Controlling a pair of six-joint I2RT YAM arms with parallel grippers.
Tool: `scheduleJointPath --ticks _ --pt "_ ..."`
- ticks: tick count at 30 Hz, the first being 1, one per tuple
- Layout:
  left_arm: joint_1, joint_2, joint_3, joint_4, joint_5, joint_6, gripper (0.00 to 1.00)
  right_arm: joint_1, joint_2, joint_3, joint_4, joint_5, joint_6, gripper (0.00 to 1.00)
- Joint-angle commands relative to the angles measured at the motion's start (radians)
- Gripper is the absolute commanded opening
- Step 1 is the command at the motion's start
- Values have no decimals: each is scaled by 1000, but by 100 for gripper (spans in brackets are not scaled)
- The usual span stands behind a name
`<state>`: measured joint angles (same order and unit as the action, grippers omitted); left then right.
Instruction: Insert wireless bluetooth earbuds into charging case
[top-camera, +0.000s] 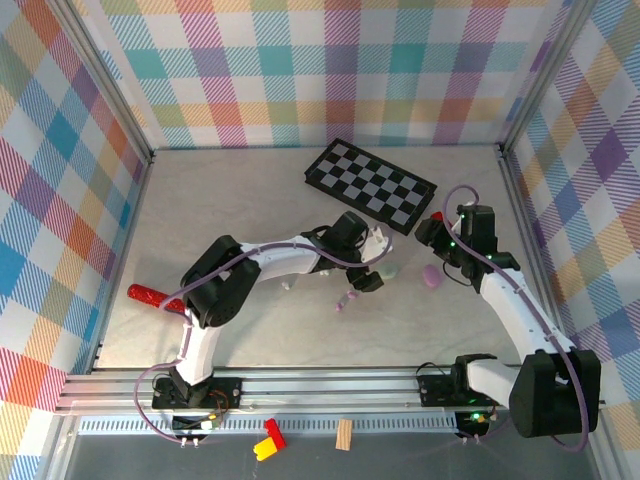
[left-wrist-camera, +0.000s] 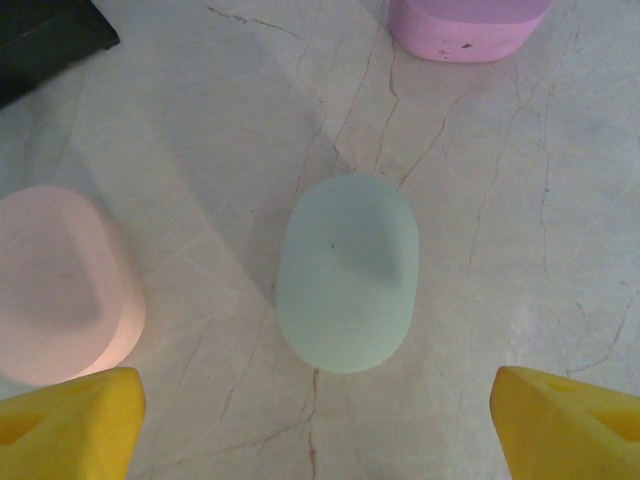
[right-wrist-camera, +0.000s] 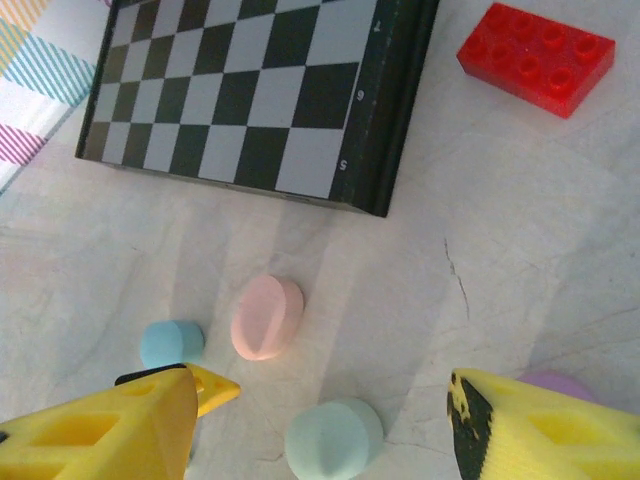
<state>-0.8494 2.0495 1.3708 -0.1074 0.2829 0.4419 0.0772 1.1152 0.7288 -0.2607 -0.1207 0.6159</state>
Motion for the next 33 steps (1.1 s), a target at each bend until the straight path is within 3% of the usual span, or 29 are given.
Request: scheduleJointPath --ticks 1,7,18,21,27,33 --pt "-22 38 54 -76 -25 0 86 -10 -19 -13 -16 -25 -20 67" --pt "-29 101 122 -90 -7 -6 80 -25 -35 -28 -14 -38 -19 66" --pt "-30 156 154 -86 53 28 59 -64 -58 -53 -17 -66 -12 66" --pt "-31 155 142 -62 67 30 48 -68 -57 -54 -23 -71 -17 66" --pt "-31 139 110 -32 67 29 40 -78 -66 -65 -33 -86 -18 66" --pt "-30 28 -21 91 99 16 39 -88 -103 -86 -40 -121 -5 65"
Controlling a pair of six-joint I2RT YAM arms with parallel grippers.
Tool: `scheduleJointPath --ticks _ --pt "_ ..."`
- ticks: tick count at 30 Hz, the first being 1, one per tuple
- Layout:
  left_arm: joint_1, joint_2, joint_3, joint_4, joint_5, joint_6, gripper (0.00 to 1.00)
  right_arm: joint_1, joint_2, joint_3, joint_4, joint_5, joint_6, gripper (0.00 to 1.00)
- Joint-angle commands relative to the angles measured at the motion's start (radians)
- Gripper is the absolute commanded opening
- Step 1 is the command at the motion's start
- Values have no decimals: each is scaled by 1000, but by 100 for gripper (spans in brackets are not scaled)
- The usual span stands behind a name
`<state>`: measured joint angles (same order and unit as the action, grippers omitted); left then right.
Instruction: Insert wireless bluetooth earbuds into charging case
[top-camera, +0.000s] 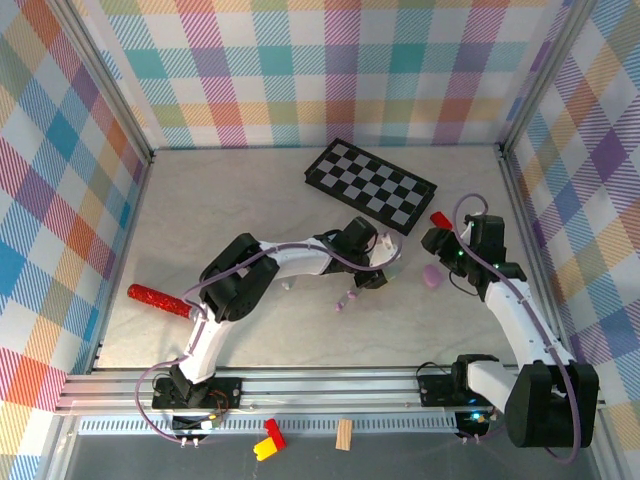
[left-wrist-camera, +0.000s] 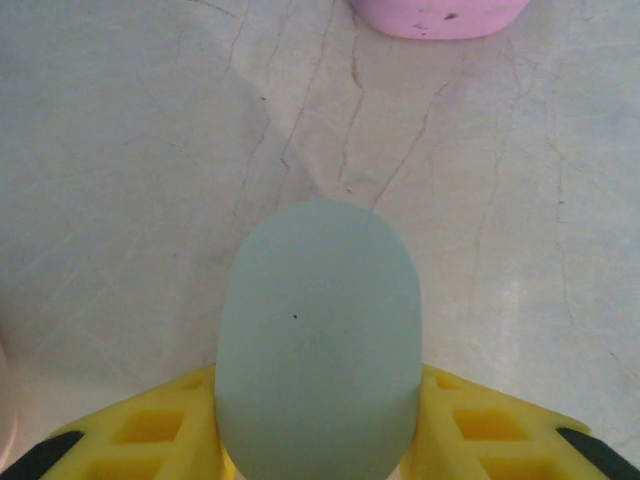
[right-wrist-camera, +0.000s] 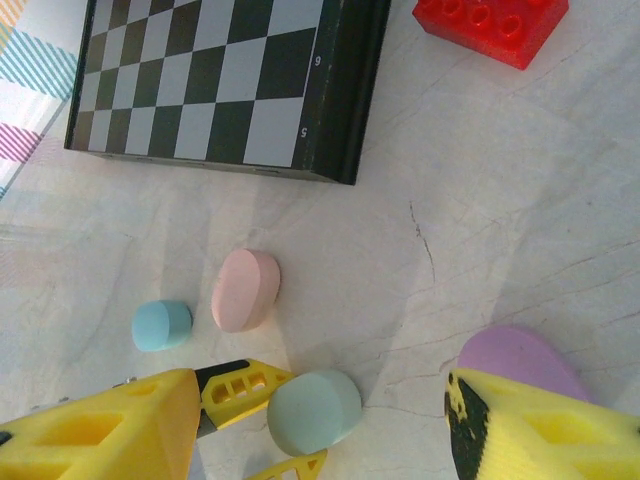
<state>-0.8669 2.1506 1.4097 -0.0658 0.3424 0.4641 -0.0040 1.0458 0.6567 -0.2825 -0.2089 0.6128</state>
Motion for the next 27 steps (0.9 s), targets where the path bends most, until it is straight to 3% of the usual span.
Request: scheduleJointPath --ticks 1,8,16,27 --pt "-12 -96 -88 73 37 -10 39 -8 -48 -17 -25 -37 0 65" --pt "-9 -291 -269 221 36 -28 39 -8 -101 2 -106 -151 -44 65" --pt "-6 -509 -476 439 63 -31 38 27 -67 14 -36 -598 -55 66" --pt "-6 -589 -523 509 89 -67 37 147 -38 16 16 -648 -25 64"
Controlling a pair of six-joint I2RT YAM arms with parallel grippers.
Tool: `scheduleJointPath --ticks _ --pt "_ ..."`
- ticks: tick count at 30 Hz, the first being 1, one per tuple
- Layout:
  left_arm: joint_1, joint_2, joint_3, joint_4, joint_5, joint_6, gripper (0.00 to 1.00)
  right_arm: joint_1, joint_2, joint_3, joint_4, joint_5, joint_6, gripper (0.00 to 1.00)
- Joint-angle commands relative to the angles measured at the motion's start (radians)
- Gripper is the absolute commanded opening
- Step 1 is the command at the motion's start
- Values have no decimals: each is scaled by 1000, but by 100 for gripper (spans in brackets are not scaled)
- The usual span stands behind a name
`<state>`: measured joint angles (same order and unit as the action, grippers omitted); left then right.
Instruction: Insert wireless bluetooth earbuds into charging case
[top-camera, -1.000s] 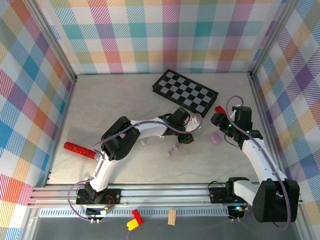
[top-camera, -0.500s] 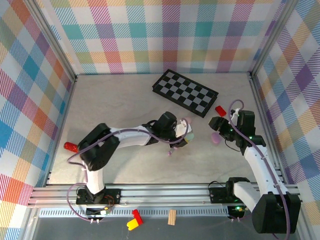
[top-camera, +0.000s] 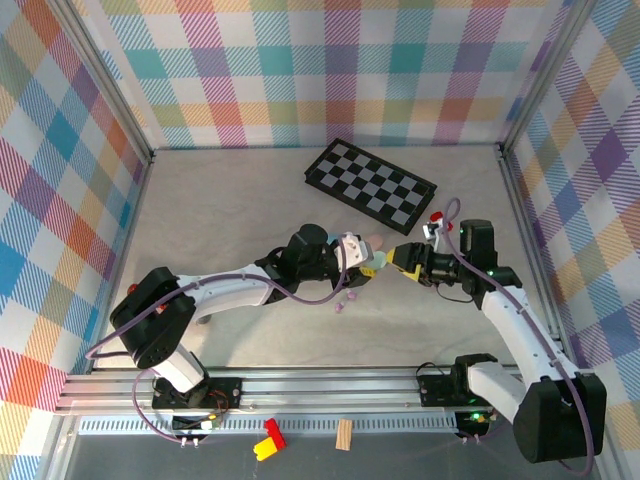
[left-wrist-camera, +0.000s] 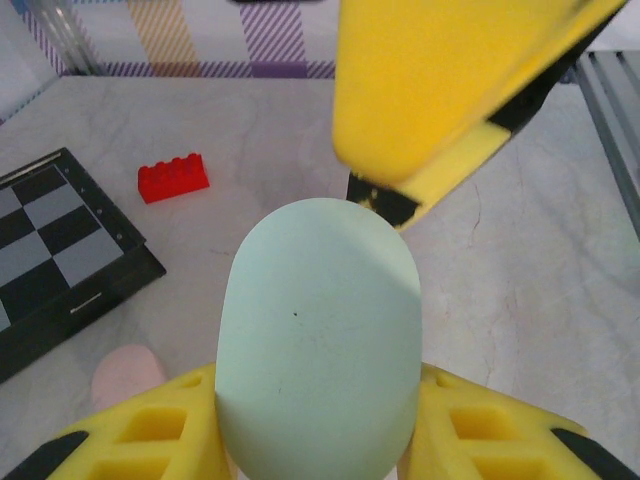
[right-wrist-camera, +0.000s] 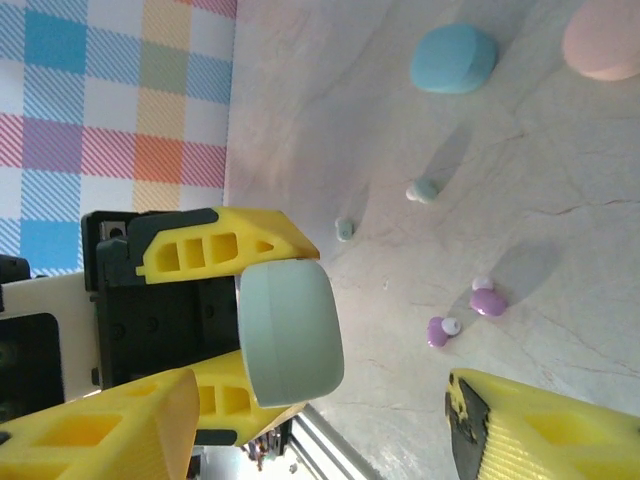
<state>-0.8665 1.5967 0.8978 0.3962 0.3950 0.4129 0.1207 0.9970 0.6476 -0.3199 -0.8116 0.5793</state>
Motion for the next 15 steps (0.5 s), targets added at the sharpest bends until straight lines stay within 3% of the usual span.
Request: scheduleJointPath --ticks 1,6,9,13,15 --pt "-5 -38 -14 50 39 -17 37 34 19 28 59 -41 13 62" --pt "-5 -55 -23 47 44 -16 37 70 56 32 105 -33 52 49" --pt "-5 -59 -27 47 45 -16 37 78 69 31 126 -33 63 33" --pt "-5 -61 -30 47 52 -22 37 85 77 29 148 -52 62 30" --pt "-5 -62 -33 52 50 -23 37 85 75 27 155 -47 64 23"
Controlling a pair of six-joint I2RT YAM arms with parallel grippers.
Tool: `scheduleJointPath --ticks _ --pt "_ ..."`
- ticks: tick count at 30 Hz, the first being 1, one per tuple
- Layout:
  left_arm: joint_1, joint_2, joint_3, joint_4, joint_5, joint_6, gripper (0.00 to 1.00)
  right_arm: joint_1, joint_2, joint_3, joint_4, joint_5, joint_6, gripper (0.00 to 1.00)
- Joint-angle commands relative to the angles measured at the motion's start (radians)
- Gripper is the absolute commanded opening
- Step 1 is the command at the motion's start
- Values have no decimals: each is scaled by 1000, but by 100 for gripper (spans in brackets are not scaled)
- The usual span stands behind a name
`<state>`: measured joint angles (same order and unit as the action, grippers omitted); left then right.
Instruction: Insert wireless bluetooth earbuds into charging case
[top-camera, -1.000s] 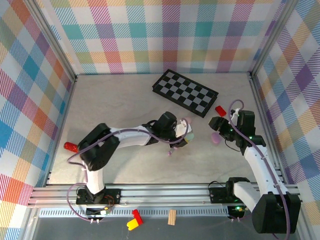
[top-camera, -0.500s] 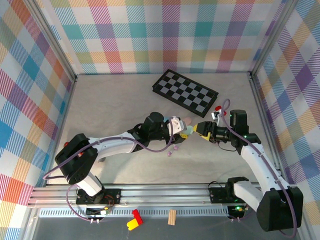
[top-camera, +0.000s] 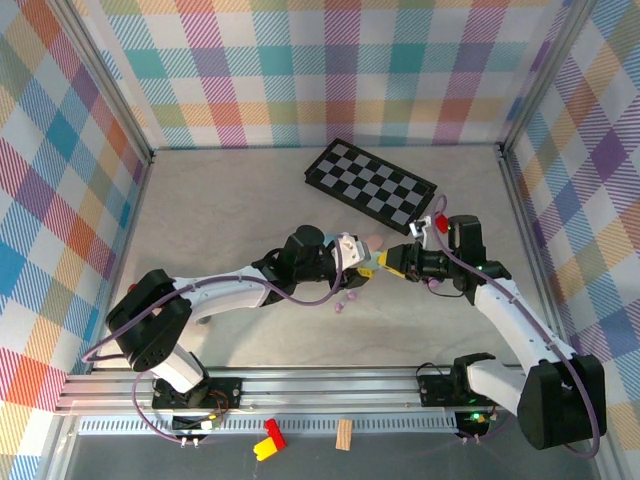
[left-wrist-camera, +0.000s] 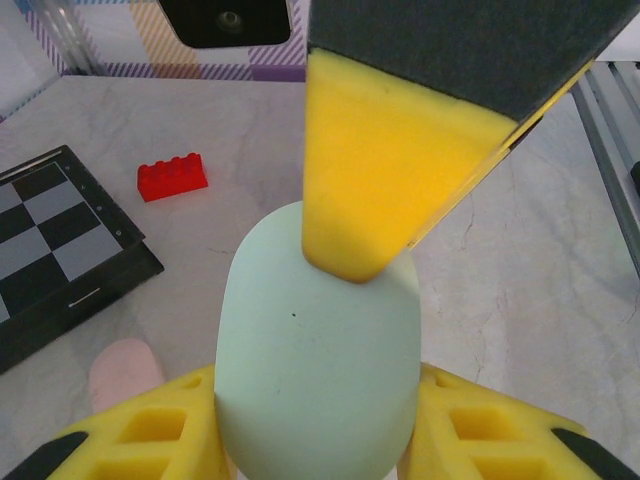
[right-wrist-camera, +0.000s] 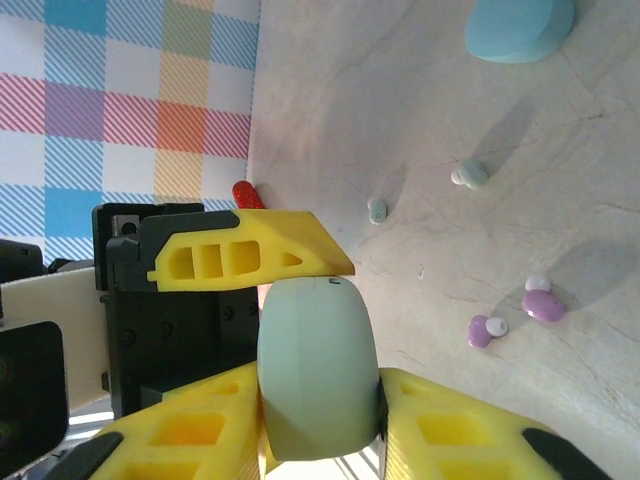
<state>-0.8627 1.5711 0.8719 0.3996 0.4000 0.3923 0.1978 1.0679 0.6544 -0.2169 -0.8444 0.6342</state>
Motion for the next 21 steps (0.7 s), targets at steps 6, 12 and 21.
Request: scheduleJointPath --ticks 6,12,21 --pt "-6 -70 -50 129 20 -60 72 7 -33 14 95 -1 68 16" --pt "47 -123 -199 535 45 -276 96 5 -73 -7 278 -82 239 12" --pt "99 -25 -260 949 159 -409 96 5 -92 -52 558 -165 551 13"
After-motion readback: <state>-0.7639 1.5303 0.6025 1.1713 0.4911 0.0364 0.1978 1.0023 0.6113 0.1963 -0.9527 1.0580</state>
